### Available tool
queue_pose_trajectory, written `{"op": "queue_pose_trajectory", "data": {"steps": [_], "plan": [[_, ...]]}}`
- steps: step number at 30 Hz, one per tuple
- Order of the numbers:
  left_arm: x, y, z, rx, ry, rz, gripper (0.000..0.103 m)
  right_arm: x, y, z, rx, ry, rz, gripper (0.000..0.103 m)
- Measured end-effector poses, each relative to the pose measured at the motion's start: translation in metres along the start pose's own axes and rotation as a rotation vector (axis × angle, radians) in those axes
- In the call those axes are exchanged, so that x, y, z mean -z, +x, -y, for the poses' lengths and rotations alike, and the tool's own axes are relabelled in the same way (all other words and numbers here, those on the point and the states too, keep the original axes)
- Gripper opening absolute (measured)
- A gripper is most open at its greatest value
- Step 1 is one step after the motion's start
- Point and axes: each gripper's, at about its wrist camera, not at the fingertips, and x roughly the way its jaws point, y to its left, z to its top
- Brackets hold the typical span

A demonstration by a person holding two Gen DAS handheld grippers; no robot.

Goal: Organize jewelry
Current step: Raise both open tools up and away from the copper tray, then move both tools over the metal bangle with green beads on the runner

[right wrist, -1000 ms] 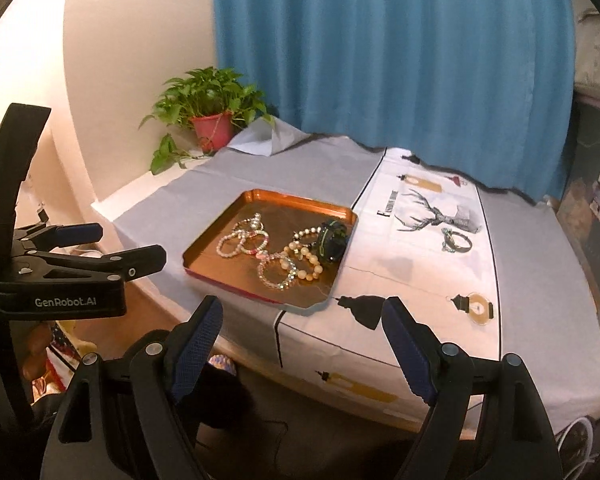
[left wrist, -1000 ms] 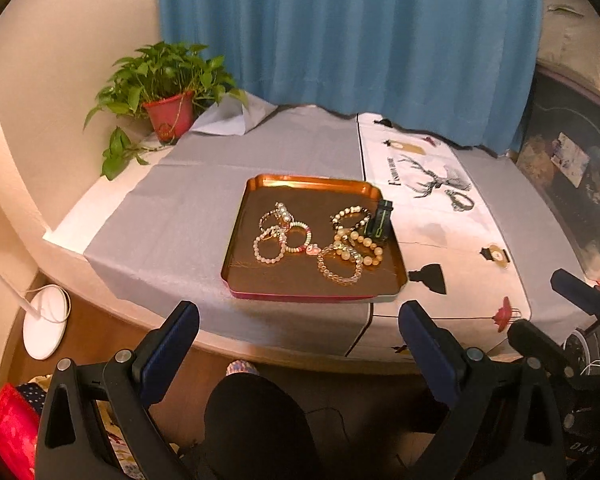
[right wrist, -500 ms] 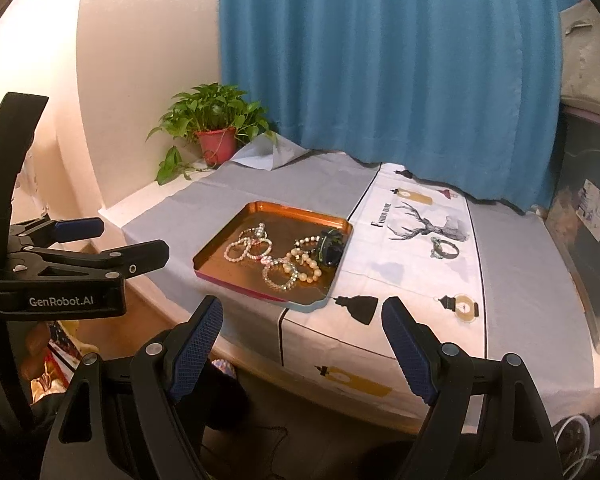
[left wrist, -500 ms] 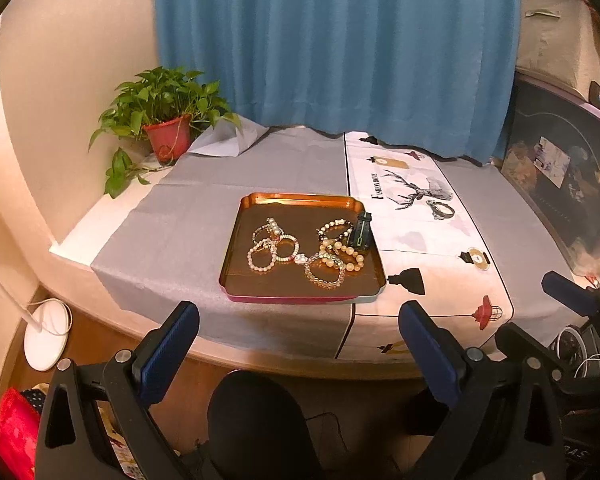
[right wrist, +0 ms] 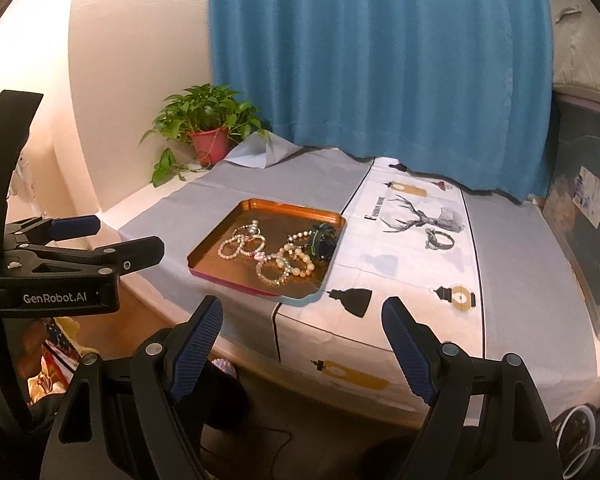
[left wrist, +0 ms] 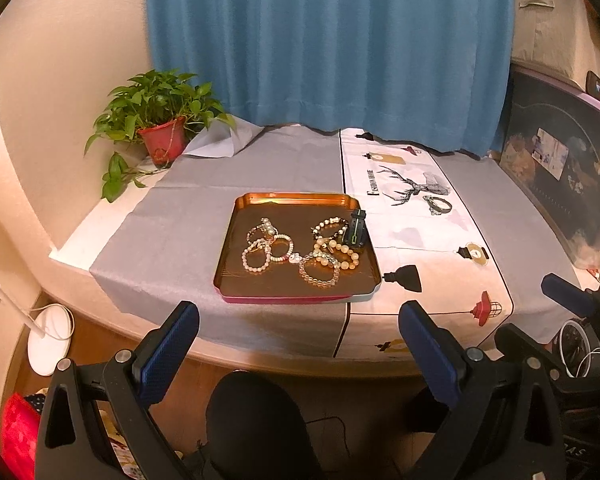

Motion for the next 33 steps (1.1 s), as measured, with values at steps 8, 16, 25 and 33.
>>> {"op": "queue_pose_trajectory", "data": {"steps": [8, 16, 25, 33], "plan": [[-0.018, 0.02, 0.017, 0.025, 0.02, -0.026, 0.099, 0.006, 0.01, 0.034, 0.045, 0.054, -0.016, 0.082], [-0.064, 0.065, 0.059, 0.083, 0.064, -0.047, 0.099, 0.007, 0.036, 0.112, 0.148, 0.164, -0.051, 0.082], [-0.137, 0.176, 0.154, 0.226, 0.15, -0.141, 0.099, -0.004, 0.121, 0.23, 0.238, 0.201, -0.1, 0.082], [-0.18, 0.326, 0.221, 0.273, 0.165, -0.334, 0.099, -0.028, 0.235, 0.315, 0.209, 0.221, -0.167, 0.082]]}}
